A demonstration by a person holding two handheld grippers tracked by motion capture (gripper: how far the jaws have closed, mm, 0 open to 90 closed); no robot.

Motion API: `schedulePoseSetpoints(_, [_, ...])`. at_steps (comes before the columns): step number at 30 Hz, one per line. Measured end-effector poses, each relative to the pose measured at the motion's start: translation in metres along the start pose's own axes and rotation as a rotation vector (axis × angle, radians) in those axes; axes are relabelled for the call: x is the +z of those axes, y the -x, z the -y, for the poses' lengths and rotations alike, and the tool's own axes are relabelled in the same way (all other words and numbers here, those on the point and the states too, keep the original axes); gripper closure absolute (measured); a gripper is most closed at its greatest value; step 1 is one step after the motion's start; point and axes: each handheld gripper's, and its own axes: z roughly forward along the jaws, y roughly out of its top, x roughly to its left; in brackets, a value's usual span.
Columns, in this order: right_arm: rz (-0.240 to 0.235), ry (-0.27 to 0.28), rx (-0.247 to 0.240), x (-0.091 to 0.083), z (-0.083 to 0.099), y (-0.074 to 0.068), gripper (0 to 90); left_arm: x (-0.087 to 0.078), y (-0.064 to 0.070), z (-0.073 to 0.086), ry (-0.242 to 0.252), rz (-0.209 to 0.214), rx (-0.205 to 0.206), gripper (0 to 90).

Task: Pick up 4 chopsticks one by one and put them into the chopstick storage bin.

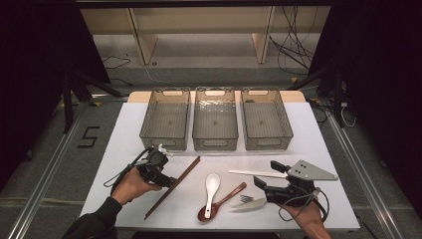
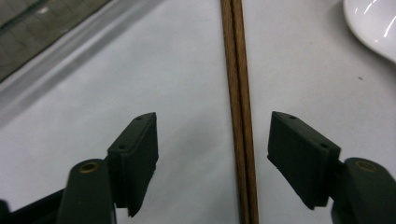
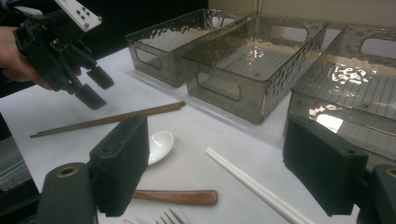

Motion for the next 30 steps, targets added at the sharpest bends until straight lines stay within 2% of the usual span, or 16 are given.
schedulePoseSetpoints(6, [-0.002, 0.001, 0.0, 0.0, 0.0, 0.0, 23.9, 0.007, 0.0, -0.001, -0.039, -0.001, -0.004, 39.0])
schedulePoseSetpoints(11, [-0.007, 0.001, -0.002, 0.0, 0.0, -0.001, 23.8, 0.012, 0.002, -0.002, -0.065, -0.007, 0.013, 45.5])
schedulePoseSetpoints(12, [-0.008, 0.0, -0.002, 0.0, 0.0, -0.001, 23.8, 0.014, 0.003, -0.002, -0.074, -0.035, 0.027, 47.1])
schedulePoseSetpoints(13, [-0.008, 0.0, -0.002, 0.0, 0.0, -0.001, 23.8, 0.014, 0.003, -0.002, -0.074, -0.035, 0.027, 48.1])
schedulePoseSetpoints(14, [-0.009, 0.0, -0.001, 0.0, 0.0, -0.001, 23.8, 0.016, 0.003, -0.003, -0.086, -0.014, 0.027, 49.3])
schedulePoseSetpoints(17, [-0.009, 0.001, -0.004, -0.001, -0.001, -0.001, 23.8, 0.017, 0.004, -0.003, -0.091, -0.002, 0.028, 51.9])
schedulePoseSetpoints(30, [-0.012, -0.001, -0.002, 0.0, -0.001, 0.0, 23.8, 0.022, 0.004, -0.003, -0.115, 0.015, 0.043, 65.7])
